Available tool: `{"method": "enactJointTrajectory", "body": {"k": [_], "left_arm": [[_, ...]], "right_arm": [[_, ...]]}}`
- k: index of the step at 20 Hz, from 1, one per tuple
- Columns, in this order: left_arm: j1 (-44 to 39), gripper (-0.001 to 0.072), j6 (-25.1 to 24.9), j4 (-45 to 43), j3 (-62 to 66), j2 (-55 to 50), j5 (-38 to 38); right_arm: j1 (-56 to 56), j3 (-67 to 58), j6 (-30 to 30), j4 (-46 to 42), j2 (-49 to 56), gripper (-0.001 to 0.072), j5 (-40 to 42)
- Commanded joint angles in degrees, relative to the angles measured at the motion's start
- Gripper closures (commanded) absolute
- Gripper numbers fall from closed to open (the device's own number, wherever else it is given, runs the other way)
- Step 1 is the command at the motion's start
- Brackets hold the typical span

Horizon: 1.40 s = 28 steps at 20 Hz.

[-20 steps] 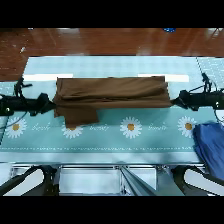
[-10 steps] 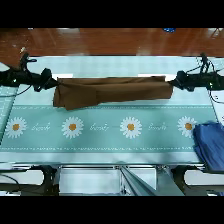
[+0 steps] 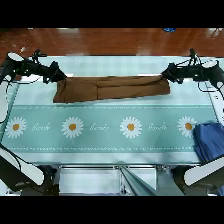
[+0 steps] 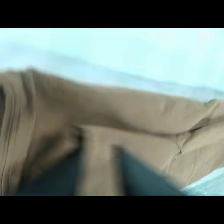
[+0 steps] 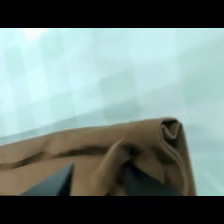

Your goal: Fold the shirts.

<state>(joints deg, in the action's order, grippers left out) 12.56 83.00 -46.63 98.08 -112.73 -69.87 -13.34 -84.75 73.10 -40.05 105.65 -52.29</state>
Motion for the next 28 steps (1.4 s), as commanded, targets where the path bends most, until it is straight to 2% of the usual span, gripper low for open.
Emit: {"method": "enactJointTrajectory", "body": {"k": [1, 4, 7, 10, 12, 14, 16, 18, 21, 28], "left_arm": [[0.7, 0.0203, 0.0, -1.7, 3.3, -2.1, -5.0], [4.9, 0.0204, 5.1, -11.1, 7.5, 0.3, -14.4], [7.9, 0.0203, 4.3, -16.7, 6.6, 8.8, -15.5], [6.9, 0.0203, 1.9, -16.6, -2.4, 21.0, -6.8], [3.9, 0.0203, 0.7, -16.6, -15.1, 31.4, 3.2], [-0.1, 0.0203, 0.4, -16.5, -28.5, 40.8, 12.8], [-4.2, 0.0203, 0.5, -16.4, -38.6, 46.9, 18.9], [-7.1, 0.0203, 0.8, -16.4, -43.2, 48.7, 19.8], [-9.5, 0.0203, 2.2, -16.4, -44.1, 47.9, 19.8], [-10.0, 0.0203, 3.3, -16.3, -44.0, 47.9, 19.9]], "right_arm": [[-0.4, -1.3, 0.8, 0.5, 1.5, 0.0296, -0.1], [-5.1, -1.2, 0.8, 0.7, -2.8, 0.0296, -4.9], [-12.5, -1.1, 0.2, 0.4, -6.8, 0.0297, -11.8], [-15.2, 1.6, 2.1, -3.7, -7.2, 0.0297, -13.7], [-15.0, 4.7, 3.4, -5.2, -7.1, 0.0296, -10.1], [-15.0, 5.6, 4.0, -3.2, -5.5, 0.0292, -8.3], [-15.0, 5.6, 3.3, -0.4, -3.3, 0.0292, -8.2], [-15.0, 5.6, 2.5, 3.3, -1.3, 0.0292, -8.5], [-15.0, 5.3, 3.8, 4.0, 1.1, 0.0292, -8.2], [-11.2, 4.5, 2.2, 4.9, 4.0, 0.0291, -8.4]]}}
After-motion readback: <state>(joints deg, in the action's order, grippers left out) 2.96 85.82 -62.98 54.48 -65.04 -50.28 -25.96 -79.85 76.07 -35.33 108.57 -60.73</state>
